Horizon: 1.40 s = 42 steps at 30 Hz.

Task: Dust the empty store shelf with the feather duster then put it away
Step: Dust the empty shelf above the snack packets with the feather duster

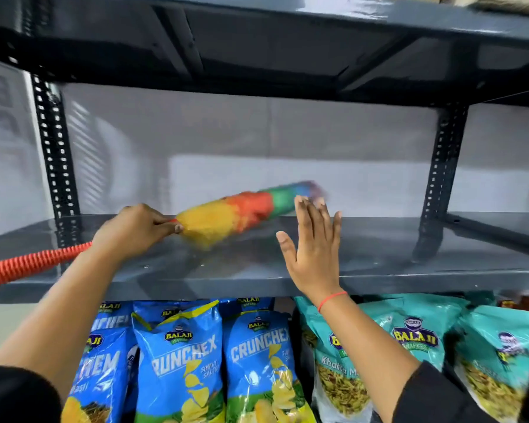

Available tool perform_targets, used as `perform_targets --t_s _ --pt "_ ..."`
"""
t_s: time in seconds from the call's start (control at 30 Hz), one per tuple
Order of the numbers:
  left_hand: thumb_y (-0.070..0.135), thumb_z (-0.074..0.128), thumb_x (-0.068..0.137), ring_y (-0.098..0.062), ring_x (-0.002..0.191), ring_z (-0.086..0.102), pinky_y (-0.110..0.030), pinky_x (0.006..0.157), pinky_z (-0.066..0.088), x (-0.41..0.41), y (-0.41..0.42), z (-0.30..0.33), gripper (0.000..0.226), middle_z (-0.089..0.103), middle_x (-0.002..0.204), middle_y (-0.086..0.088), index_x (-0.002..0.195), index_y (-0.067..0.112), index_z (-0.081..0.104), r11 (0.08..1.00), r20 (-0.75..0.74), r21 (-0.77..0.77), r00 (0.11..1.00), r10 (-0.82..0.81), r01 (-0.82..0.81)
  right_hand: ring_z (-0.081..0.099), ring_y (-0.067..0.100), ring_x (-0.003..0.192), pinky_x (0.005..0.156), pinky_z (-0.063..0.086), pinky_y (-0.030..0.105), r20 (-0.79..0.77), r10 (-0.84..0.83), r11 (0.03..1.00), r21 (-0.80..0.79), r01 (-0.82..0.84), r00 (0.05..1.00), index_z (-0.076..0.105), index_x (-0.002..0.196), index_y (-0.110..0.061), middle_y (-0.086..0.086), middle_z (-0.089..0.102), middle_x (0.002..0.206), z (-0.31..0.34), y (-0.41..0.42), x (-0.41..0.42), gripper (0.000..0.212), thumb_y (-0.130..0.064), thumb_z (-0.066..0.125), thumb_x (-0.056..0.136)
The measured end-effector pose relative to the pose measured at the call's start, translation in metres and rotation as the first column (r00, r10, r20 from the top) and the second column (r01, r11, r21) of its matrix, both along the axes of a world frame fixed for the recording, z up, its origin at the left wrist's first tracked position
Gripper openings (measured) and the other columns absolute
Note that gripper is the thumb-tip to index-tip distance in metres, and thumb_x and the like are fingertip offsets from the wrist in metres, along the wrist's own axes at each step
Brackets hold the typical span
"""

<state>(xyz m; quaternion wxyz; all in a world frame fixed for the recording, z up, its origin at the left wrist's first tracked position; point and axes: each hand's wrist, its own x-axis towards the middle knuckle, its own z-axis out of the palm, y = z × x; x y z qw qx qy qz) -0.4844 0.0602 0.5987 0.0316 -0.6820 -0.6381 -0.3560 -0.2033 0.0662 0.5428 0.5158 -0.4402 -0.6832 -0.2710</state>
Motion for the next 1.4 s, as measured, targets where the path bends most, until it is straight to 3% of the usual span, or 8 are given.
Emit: perform_targets --t_s 0.1,0.27,0.43,0.67,0.77,0.9,1.13,1.4 --pt "0.039 0.070 0.078 -0.001 0.032 0.043 -0.023 0.047 0.036 -0.002 -0.004 0.005 0.038 0.051 0.030 0.013 0.042 0.027 0.067 0.972 0.075 -0.116 0.978 -0.195 0.203 0.030 0.037 0.132 0.108 0.015 0.059 0.020 -0.006 1.000 0.005 0.006 1.000 0.033 0.137 -0.005 0.017 0.045 0.139 -0.002 0.001 0.000 0.060 -0.042 0.036 0.091" --pt "0.037 0.069 0.082 -0.004 0.044 0.050 -0.026 0.055 0.038 -0.009 0.005 -0.003 0.031 0.062 0.045 0.005 0.057 0.019 0.072 0.919 -0.101 -0.377 0.981 -0.166 0.116 0.031 0.038 0.131 0.107 0.015 0.061 0.029 -0.002 1.000 -0.009 0.002 1.000 0.034 0.136 -0.005 0.017 0.045 0.138 -0.002 0.000 0.002 0.061 -0.046 0.033 0.092" --pt "0.054 0.059 0.082 -0.034 0.089 0.064 -0.035 0.069 0.046 -0.008 0.007 -0.006 0.039 0.068 0.105 -0.014 0.103 0.025 0.071 0.948 -0.287 0.016 0.906 0.310 -0.319 0.030 0.037 0.132 0.107 0.013 0.059 0.036 -0.025 0.999 -0.029 0.026 0.999 0.034 0.137 -0.004 0.017 0.046 0.138 -0.002 0.001 -0.001 0.060 -0.043 0.034 0.090" --pt "0.039 0.073 0.075 -0.002 0.033 0.036 -0.011 0.038 0.030 -0.026 -0.014 0.000 0.030 0.047 0.032 0.009 0.052 0.022 0.072 0.943 -0.002 -0.291 0.985 -0.172 0.164 0.032 0.037 0.131 0.108 0.015 0.059 0.031 0.003 1.000 -0.013 -0.003 1.000 0.034 0.136 -0.004 0.018 0.047 0.137 -0.002 0.001 0.000 0.061 -0.044 0.036 0.090" --pt "0.043 0.074 0.074 -0.005 0.040 0.045 -0.021 0.047 0.036 -0.048 -0.017 -0.003 0.040 0.051 0.035 0.010 0.038 0.028 0.065 0.938 -0.101 -0.345 0.994 -0.034 -0.003 0.031 0.038 0.132 0.107 0.015 0.061 0.036 0.011 0.999 -0.042 -0.009 0.999 0.033 0.137 -0.004 0.018 0.046 0.138 -0.002 0.001 0.000 0.061 -0.044 0.034 0.090" --pt "0.058 0.066 0.074 -0.024 0.062 0.059 -0.032 0.061 0.047 -0.067 -0.020 -0.008 0.041 0.063 0.061 -0.005 0.054 0.022 0.069 0.951 -0.169 -0.100 0.946 0.275 -0.294 0.029 0.040 0.132 0.107 0.014 0.060 0.032 0.009 0.996 -0.089 -0.006 0.999 0.033 0.137 -0.005 0.020 0.047 0.136 0.002 0.000 -0.007 0.062 -0.044 0.031 0.090" --pt "0.045 0.068 0.079 -0.008 0.043 0.048 -0.026 0.051 0.039 -0.064 -0.047 -0.018 0.043 0.058 0.044 0.001 0.051 0.013 0.069 0.979 -0.021 -0.172 0.994 0.112 -0.114 0.035 0.039 0.129 0.106 0.015 0.060 0.171 0.220 0.976 -0.052 -0.214 0.960 0.040 0.133 -0.003 0.021 0.048 0.135 0.003 -0.012 -0.095 0.059 -0.042 0.047 0.090" --pt "0.056 0.062 0.079 -0.039 0.084 0.063 -0.037 0.071 0.050 -0.089 -0.092 -0.020 0.043 0.064 0.080 -0.018 0.073 0.014 0.070 0.840 -0.086 -0.017 0.838 0.539 -0.542 0.034 0.041 0.130 0.106 0.020 0.059 0.237 0.277 0.959 -0.120 -0.255 0.931 0.040 0.134 -0.006 0.022 0.047 0.136 -0.015 -0.016 -0.138 0.060 -0.036 0.060 0.086"
